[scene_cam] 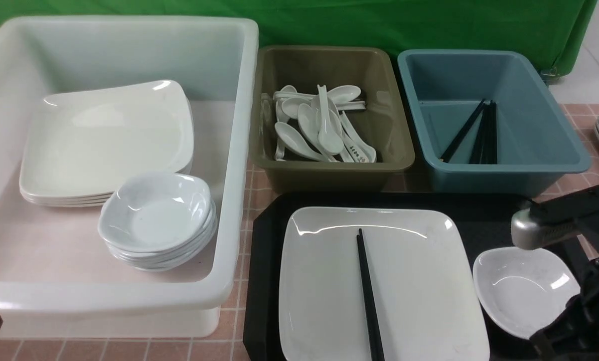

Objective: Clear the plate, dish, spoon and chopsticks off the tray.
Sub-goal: Use the right arm to grab a pair of chopsticks from the plate

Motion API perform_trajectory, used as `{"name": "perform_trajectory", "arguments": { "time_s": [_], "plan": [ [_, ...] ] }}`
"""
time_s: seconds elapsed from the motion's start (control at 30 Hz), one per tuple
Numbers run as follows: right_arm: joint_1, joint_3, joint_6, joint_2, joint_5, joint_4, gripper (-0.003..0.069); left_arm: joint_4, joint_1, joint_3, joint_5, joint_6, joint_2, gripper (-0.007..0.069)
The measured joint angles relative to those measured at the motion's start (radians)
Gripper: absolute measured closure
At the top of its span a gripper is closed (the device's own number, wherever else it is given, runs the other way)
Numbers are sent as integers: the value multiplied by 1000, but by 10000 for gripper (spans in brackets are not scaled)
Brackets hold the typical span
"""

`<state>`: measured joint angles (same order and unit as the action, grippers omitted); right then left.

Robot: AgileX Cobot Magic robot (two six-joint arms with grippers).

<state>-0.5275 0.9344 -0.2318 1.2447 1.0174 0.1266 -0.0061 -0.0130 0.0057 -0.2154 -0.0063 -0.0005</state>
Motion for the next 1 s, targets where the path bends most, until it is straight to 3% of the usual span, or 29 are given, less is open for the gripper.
{"name": "perform_trajectory", "arguments": {
  "time_s": [0.23,0.33,0.5,0.53,0.63,1.0],
  "plan": [
    [3,-18,13,32,-235,-199,623,0,0,0,0,0,0,603],
    [-6,-18,19,89,-279,-228,559,0,0,0,0,0,0,603],
    [-6,-4,27,178,-261,-233,324,0,0,0,0,0,0,603],
    [-6,-4,27,178,-261,-233,324,0,0,0,0,0,0,603],
    [-6,36,40,232,-232,-235,216,0,0,0,0,0,0,603],
    [-6,86,38,356,-221,-235,143,0,0,0,0,0,0,603]
  ]
}}
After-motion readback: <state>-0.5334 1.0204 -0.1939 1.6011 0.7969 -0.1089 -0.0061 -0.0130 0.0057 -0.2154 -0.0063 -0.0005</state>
